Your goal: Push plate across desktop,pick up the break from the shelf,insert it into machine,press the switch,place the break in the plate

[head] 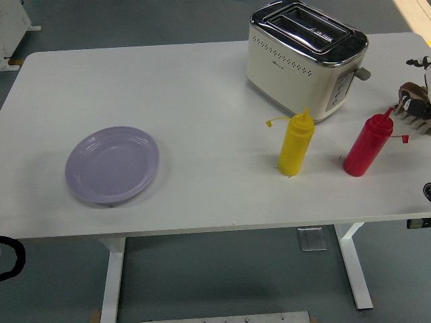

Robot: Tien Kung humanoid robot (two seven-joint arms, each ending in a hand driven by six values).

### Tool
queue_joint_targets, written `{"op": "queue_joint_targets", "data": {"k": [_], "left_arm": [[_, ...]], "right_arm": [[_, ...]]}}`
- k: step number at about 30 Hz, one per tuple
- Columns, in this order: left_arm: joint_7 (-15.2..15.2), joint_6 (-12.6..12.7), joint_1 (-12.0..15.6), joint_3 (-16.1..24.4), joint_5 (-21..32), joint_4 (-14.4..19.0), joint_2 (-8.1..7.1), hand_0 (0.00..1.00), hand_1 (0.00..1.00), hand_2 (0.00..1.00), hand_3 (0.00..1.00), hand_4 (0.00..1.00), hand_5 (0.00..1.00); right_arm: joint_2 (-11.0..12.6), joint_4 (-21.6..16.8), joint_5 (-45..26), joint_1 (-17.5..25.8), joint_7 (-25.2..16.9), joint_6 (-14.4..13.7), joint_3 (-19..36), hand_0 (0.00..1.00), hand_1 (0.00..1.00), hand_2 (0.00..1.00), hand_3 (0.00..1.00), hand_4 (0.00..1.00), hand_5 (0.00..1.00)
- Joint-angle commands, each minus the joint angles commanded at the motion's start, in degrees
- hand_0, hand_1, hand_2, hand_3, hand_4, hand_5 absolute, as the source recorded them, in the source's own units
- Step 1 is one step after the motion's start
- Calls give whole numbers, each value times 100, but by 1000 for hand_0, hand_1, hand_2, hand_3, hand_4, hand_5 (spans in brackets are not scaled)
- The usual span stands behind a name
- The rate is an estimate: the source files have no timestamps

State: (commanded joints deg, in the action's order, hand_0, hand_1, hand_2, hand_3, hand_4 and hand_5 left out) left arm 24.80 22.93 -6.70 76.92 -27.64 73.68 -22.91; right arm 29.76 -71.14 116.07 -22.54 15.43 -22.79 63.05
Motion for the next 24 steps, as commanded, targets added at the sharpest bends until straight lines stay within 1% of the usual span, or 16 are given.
{"op": "queue_joint_targets", "data": {"k": [6,9,10,15,16,21,22,24], "left_arm": [[-8,-23,-129,-228,69,-223,46,887,811,778,775,778,998],[-5,-39,-192,-328,92,-337,65,887,811,778,775,778,998],[-6,-45,-211,-357,98,-373,71,881,810,778,774,779,998],[-24,-81,-335,-543,155,-568,115,881,810,778,774,779,998],[-29,-87,-358,-577,162,-595,126,872,807,773,766,779,998],[-72,-120,-494,-810,188,-710,193,872,807,773,766,779,998],[-77,-124,-515,-850,192,-725,204,862,803,769,753,781,998],[-75,-125,-573,-975,208,-764,236,862,803,769,753,781,998]], "right_arm": [[-24,207,-118,-30,52,21,-53,794,759,765,748,707,54],[-42,345,-202,-65,51,-19,-98,794,759,765,748,707,54],[-49,387,-230,-77,51,-27,-112,735,705,715,730,703,59],[-91,626,-356,-133,49,-139,-199,735,705,715,730,703,59],[-99,662,-371,-142,50,-181,-210,681,660,618,677,666,49],[-124,843,-449,-196,54,-381,-269,681,660,618,677,666,49],[-126,865,-461,-204,54,-411,-279,641,610,554,600,579,61],[-129,908,-488,-222,54,-515,-302,641,610,554,600,579,61]]}}
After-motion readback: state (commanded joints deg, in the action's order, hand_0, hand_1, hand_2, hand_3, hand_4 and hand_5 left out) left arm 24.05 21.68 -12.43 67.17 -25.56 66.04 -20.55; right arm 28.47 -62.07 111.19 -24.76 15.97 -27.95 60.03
